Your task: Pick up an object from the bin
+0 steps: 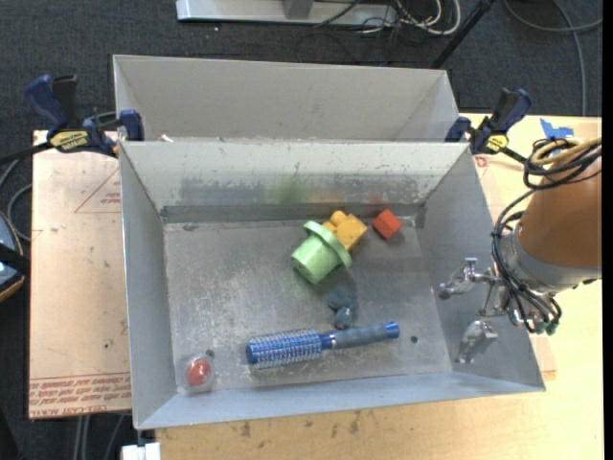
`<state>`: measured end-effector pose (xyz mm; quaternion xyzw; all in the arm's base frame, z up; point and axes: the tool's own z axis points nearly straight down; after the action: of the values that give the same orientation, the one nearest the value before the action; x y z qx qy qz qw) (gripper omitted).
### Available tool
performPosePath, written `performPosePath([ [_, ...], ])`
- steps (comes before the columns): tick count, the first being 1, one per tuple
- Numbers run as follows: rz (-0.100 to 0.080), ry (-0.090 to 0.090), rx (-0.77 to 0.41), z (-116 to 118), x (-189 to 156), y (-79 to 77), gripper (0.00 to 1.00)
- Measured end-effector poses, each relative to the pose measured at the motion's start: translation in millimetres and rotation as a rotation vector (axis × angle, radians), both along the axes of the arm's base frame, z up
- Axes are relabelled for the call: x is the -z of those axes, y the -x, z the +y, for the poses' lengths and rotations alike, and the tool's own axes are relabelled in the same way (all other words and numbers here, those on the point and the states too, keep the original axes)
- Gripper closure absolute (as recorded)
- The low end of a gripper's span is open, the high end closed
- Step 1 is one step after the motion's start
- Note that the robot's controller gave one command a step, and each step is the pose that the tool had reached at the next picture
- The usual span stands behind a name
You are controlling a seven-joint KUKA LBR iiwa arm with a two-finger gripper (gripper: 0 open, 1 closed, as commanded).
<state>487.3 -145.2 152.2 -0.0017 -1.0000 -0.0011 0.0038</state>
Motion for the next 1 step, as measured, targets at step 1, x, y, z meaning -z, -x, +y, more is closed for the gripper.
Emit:
performPosePath([
  [1, -0.01, 0.002, -0.192, 88.8, 80.0, -25.2, 0.0],
])
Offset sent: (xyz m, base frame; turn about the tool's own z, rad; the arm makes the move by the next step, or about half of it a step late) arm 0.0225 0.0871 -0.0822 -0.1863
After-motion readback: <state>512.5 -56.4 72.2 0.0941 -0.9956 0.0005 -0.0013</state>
